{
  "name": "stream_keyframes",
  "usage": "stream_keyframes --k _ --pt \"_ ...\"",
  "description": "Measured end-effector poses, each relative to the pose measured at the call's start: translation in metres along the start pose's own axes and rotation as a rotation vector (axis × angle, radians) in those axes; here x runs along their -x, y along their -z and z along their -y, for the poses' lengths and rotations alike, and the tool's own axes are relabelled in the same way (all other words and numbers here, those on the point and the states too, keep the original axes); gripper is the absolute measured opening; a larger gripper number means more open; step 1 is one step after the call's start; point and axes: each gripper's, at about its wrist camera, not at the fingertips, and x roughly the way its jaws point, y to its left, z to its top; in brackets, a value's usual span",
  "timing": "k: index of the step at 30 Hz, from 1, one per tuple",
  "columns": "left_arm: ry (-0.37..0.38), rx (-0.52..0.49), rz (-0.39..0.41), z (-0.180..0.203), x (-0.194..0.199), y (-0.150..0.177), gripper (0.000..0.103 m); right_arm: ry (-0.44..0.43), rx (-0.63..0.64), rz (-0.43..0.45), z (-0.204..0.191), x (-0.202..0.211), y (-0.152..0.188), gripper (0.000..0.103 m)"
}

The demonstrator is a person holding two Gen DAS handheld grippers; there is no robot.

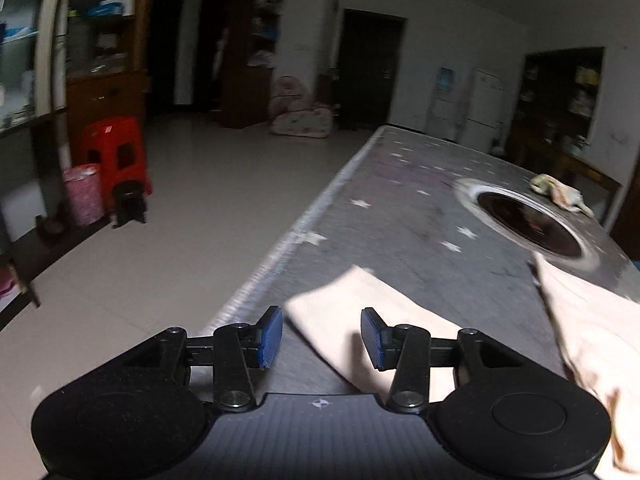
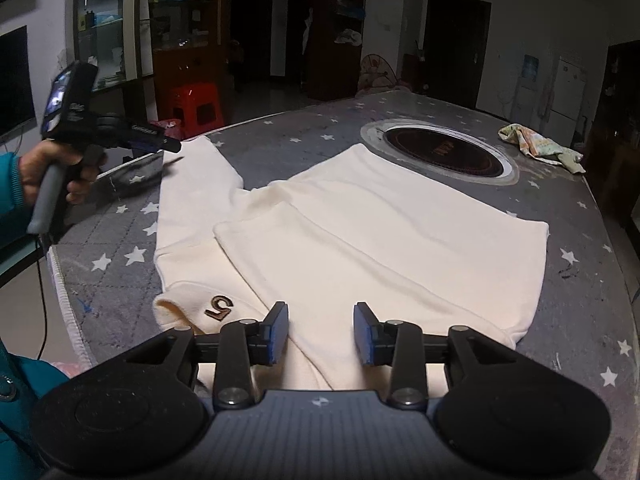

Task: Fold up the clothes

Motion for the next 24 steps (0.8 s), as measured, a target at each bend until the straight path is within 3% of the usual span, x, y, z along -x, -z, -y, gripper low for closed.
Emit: stream_keyframes --k 4,6,8,11,17,24 --pt "0.010 0.050 -0.037 -0.007 -0.009 -0.003 0.044 0.008 -0.002 0.013 -0.001 0.006 -0.001 0.040" --pt "0.013 0.050 -0.032 -0.008 -0.010 -0.004 0.030 0.011 -0.008 0.021 0.000 0.009 -0.002 0.040" --pt "0.028 0.057 -0.034 -0.009 -0.013 -0.005 0.010 0.017 -0.016 0.031 0.001 0.012 -0.001 0.040" --pt "0.077 0.082 -0.024 -0.007 -0.007 -0.008 0.006 0.027 -0.032 0.048 0.002 0.017 0.000 0.040" --pt "0.269 0.026 0.048 0.032 0.037 -0.018 0.005 0.056 -0.093 0.081 0.012 0.029 0.005 0.040" --pt "0.590 -0.058 0.126 0.104 0.096 -0.033 0.005 0.103 -0.150 0.117 0.023 0.043 0.016 0.040"
